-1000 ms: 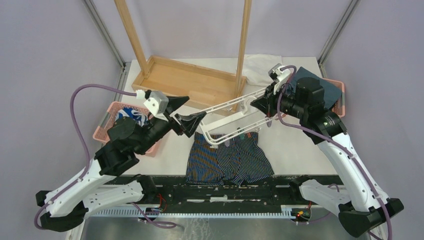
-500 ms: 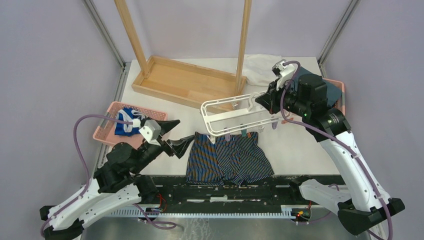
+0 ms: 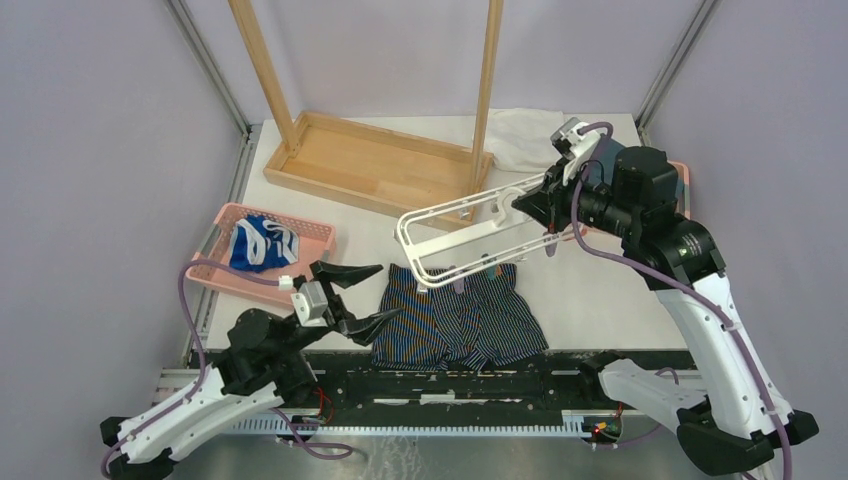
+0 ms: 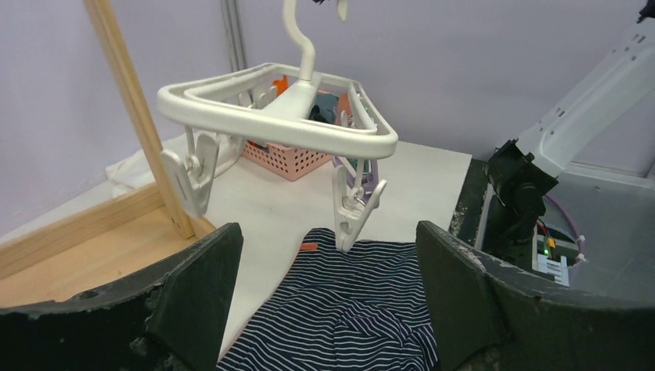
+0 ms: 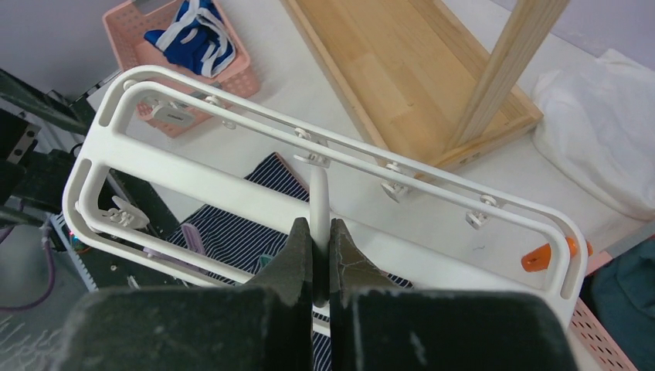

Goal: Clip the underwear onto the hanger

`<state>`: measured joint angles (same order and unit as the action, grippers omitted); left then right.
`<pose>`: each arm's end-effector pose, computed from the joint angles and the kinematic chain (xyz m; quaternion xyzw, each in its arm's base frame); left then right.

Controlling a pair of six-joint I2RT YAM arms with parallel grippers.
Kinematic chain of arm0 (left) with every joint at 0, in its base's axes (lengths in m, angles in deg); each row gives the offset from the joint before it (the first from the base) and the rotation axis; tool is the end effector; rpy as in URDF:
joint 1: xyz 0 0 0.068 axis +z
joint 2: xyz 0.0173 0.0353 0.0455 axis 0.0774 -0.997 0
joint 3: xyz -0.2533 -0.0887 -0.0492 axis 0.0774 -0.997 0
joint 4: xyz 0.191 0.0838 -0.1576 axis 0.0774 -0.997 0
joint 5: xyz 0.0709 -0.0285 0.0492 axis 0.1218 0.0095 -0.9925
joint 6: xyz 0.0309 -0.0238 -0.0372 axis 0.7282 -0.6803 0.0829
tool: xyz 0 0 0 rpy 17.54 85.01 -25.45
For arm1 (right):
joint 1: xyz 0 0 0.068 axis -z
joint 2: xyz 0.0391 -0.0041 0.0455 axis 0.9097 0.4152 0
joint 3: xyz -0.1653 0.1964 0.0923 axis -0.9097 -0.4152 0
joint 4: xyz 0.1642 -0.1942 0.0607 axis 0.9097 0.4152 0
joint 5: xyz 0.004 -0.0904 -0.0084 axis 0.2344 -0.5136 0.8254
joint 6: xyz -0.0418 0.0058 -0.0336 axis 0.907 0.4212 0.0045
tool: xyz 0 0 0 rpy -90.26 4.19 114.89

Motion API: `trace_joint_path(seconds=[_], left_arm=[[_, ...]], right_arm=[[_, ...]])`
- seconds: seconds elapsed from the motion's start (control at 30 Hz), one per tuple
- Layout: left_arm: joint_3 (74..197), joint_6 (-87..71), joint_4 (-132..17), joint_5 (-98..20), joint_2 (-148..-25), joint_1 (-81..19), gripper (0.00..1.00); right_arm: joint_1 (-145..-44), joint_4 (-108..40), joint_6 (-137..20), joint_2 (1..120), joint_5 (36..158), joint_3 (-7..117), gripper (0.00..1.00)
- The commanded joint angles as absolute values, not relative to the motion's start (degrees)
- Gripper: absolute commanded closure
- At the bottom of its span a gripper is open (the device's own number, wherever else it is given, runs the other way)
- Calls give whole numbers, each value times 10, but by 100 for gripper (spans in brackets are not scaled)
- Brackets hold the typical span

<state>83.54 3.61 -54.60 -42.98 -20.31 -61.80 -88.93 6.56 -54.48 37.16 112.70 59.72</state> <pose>0.0487 -0.0810 0.2918 0.3158 0.5155 -0.4023 0.6875 0.1621 0.0855 0.4527 -0.2564 0.7610 0.2898 0.5207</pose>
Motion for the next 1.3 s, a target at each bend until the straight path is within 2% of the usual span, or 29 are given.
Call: trace_joint_path(seconds=[0.0,0.23,0.47,0.73,1.27], left_arm=[[861,93,-485,-366,-246,-621,12],[860,80,-407,-291,-328,-620,17],[848,63,-327,-285,-357,-620,18],[864,43,-303,-226,-400,-620,20],[859,11,-272,-195,-422,-620,20]], right_arm=[[-888,17,-526,347,1195,632,100],[-888,16,-512,330,1202,638,100],[-889,39,-493,330,1231,658,100],[-889,16,-499,329,1216,647,100],[-888,9,-502,335,1219,646,100]])
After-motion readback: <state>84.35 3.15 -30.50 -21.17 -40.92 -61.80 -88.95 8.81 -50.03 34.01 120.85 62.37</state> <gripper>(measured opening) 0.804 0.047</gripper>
